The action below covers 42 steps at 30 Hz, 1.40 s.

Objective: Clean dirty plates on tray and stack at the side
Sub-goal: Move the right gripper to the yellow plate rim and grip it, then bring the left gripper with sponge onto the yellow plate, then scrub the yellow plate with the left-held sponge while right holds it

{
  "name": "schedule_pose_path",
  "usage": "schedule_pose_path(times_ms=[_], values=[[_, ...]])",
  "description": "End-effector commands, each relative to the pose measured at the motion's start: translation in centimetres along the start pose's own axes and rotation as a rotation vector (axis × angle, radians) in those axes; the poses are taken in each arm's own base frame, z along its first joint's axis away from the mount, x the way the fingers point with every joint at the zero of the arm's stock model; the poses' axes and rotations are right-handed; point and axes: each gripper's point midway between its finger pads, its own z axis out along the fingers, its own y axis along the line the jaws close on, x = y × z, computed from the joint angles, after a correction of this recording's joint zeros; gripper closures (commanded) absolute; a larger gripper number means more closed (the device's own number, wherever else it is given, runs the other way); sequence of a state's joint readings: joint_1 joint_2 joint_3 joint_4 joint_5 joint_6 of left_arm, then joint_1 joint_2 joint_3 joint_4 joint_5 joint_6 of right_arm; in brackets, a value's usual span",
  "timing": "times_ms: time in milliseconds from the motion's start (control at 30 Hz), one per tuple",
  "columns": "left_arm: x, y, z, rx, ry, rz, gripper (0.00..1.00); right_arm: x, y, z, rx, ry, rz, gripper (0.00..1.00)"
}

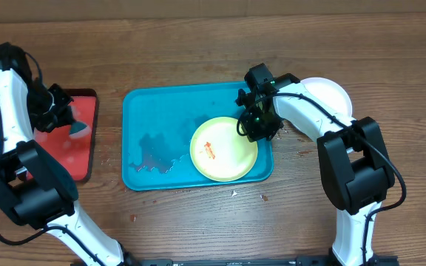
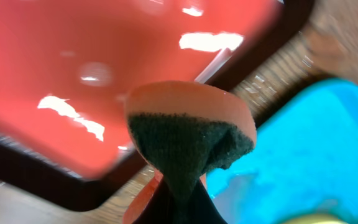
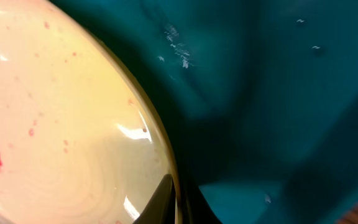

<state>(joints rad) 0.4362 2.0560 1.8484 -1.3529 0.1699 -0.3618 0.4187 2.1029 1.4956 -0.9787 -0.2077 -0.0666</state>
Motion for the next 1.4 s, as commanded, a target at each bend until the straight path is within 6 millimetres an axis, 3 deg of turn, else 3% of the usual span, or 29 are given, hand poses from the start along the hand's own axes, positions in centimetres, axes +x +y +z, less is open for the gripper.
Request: schedule_pose_path(times_ms=[0, 100, 367, 600, 667, 800, 967, 1000, 1067, 1167, 1267, 1367], values=[[2.1, -4.8, -0.7, 0.157, 0.035, 0.211, 0.96, -0.2, 1.8, 0.3, -0.1, -0.003, 0.182, 0.96], [4.2, -7.7, -0.2, 0.172, 0.061, 0.333, 0.96, -1.1, 2.7, 0.3, -0.13, -0.026, 0.36, 0.96], [10.9, -13.7, 3.6, 0.152, 0.137, 0.556, 0.96, -2.7, 5.9, 1.1, -0.125, -0.098, 0.326, 0.96], [17.0, -16.3, 7.6, 0.112, 0.194, 0.741, 0.96, -3.5, 9.2, 1.7, -0.1, -0.154, 0.226, 0.96], [18.3, -16.5, 8.6, 0.107, 0.205, 0.772, 0.96, -3.6, 8.9, 1.8, -0.06, -0.169, 0.264, 0.96], [19.8, -16.3, 10.2, 0.096, 0.225, 0.795, 0.96, -3.4, 7.1, 1.8, 0.006, -0.179, 0.458, 0.96], [20.0, -15.5, 11.9, 0.092, 0.227, 0.762, 0.96, -3.6, 5.7, 1.5, 0.005, -0.179, 0.564, 0.96], [20.1, -15.5, 12.1, 0.094, 0.225, 0.761, 0.96, -3.6, 5.7, 1.5, 0.006, -0.18, 0.554, 0.96], [20.3, -15.5, 13.0, 0.097, 0.218, 0.745, 0.96, -3.5, 6.0, 1.6, 0.004, -0.175, 0.517, 0.86], [20.6, -15.6, 13.9, 0.106, 0.207, 0.723, 0.96, -3.3, 6.8, 1.8, 0.005, -0.172, 0.478, 0.87], [20.9, -16.1, 14.4, 0.12, 0.193, 0.73, 0.96, -3.3, 7.7, 2.0, -0.001, -0.175, 0.448, 0.96], [21.5, -16.9, 14.5, 0.135, 0.185, 0.758, 0.96, -3.4, 8.7, 2.1, -0.009, -0.186, 0.426, 0.96]])
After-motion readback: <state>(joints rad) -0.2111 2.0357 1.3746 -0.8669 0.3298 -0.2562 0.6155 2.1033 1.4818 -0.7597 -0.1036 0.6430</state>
